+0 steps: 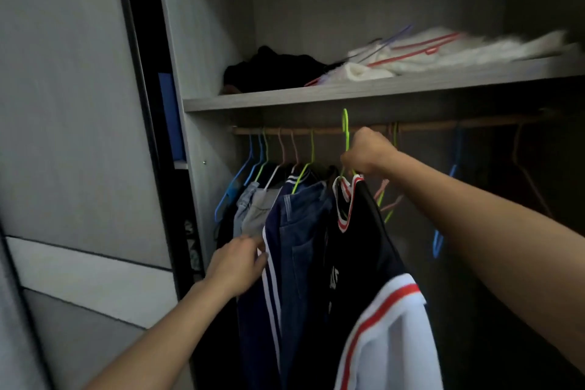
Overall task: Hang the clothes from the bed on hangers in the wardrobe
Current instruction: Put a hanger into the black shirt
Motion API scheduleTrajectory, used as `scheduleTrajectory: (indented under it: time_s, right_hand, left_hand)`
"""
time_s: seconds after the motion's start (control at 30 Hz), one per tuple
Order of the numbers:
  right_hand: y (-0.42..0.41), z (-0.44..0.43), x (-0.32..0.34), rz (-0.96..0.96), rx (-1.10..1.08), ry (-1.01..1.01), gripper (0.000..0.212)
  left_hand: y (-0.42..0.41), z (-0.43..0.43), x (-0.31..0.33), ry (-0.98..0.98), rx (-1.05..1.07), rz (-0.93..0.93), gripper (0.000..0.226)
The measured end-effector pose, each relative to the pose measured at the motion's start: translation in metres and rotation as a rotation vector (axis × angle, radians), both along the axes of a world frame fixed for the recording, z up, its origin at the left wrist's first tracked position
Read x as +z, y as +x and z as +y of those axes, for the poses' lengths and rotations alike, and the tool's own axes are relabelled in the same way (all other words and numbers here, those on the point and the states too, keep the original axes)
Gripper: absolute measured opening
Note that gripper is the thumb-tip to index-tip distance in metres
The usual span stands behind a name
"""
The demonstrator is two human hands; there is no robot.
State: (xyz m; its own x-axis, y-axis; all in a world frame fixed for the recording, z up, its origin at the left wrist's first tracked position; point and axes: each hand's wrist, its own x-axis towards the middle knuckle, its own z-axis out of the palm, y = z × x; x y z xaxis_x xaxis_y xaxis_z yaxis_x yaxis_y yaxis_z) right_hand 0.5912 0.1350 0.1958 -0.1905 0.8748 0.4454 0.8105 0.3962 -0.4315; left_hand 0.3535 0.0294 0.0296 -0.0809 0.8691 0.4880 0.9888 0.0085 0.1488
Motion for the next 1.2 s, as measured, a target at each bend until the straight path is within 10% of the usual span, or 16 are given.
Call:
scheduleTrajectory:
  time_s: [0.73, 0.97, 1.2]
  right_hand:
    - [-0.07, 0.185, -0.052, 0.182, -0.267, -0.136, 0.034]
    - [-0.019, 0.14, -0.024, -0.31, -0.618, 0.152, 0.047]
    - [-0.001, 0.116, -0.045, -0.616, -0.711, 0.053, 0.029]
  left_hand:
    - [-0.068, 0.162, 0.05, 0.265, -0.349, 0.027, 0.022]
    - [-0.026, 0.18, 0.06, 0.396, -0.565, -0.027, 0.034]
    - [0.047, 0.185, 0.065, 0.276, -0.745, 0.309, 0.048]
